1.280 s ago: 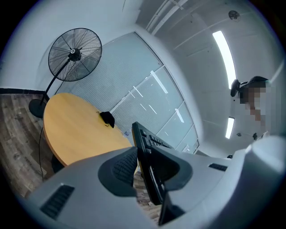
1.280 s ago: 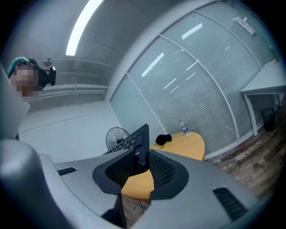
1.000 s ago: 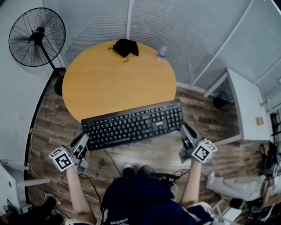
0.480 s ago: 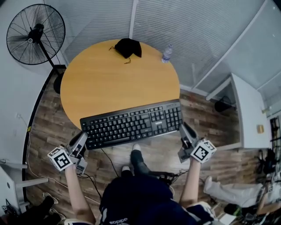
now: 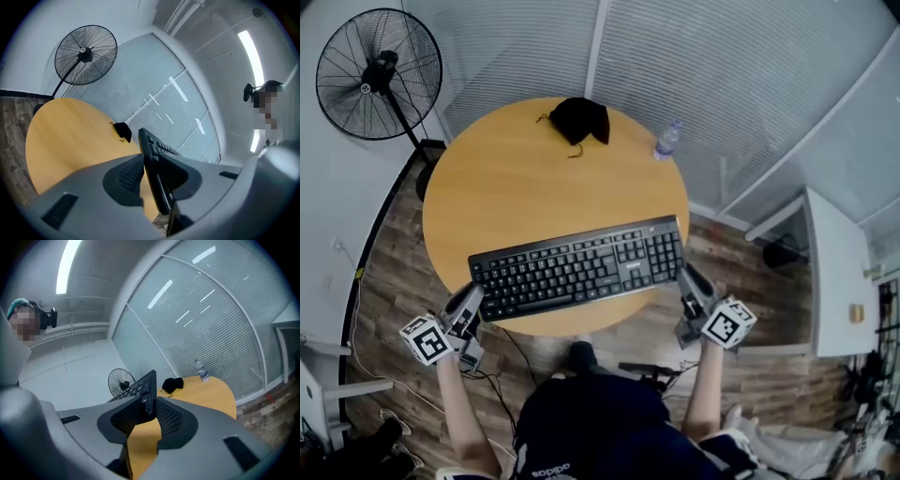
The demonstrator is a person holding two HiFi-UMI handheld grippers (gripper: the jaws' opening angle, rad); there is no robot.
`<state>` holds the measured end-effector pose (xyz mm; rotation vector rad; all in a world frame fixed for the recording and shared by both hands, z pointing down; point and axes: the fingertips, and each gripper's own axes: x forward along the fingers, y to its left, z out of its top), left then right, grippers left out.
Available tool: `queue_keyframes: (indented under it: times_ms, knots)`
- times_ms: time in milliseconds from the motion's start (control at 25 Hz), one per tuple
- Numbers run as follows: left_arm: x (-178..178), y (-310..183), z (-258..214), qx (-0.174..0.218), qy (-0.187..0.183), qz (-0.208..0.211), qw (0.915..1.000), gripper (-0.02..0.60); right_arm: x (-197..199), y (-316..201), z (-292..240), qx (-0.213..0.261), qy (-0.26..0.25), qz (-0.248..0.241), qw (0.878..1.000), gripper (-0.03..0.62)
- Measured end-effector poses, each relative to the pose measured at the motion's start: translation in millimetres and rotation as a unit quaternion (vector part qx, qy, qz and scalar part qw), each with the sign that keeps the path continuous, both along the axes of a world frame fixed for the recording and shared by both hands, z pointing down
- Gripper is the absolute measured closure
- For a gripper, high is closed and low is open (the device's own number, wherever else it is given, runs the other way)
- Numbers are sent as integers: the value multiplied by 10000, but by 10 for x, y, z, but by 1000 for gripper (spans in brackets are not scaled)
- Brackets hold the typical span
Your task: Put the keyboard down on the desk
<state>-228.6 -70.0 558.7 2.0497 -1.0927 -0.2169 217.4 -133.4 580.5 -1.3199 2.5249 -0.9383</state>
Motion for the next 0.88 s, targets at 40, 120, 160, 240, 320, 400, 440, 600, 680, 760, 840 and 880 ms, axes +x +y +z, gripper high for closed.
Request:
queue_keyframes:
  times_ms: [40,120,160,240,320,400,440,600,680,760,840,880]
  knots:
    - [2,1,-13,-9,-2,-12,10000,488,1,-2,7,-30,-4,-5,10000,503]
    - [9,3,-29,-37,-2,-20,10000,488,5,0,10,-72,-4,-23,10000,503]
    - [13,7,-29,-54,2,-17,10000,488,7,3,7,-82,1,-35,10000,503]
    - [13,14,-24,-88,17,-7,10000,488,-1,5,-10,-85,6,-68,9999,503]
    - [6,21,-17,-137,28,2,9999,488,-21,6,-41,-94,13,-91,9999,503]
    - [6,34,-16,-208,47,3,9998,488,-25,7,-83,-115,84,-96,9999,503]
    - [6,41,-18,-243,60,-5,9997,488,-27,8,-106,-116,118,-107,9998,503]
    - [3,52,-27,-307,123,-88,9994,488,-42,1,-121,-168,139,-170,9996,503]
    - [10,51,-27,-321,122,-118,9993,488,-27,-5,-79,-237,113,-157,9995,503]
    - [20,42,-34,-322,103,-129,9993,488,-7,-12,-39,-284,90,-133,9995,503]
    - [22,44,-34,-320,73,-133,9994,488,9,-3,4,-313,64,-99,9994,503]
    - [22,49,-25,-323,50,-130,9994,488,13,6,21,-304,57,-93,9995,503]
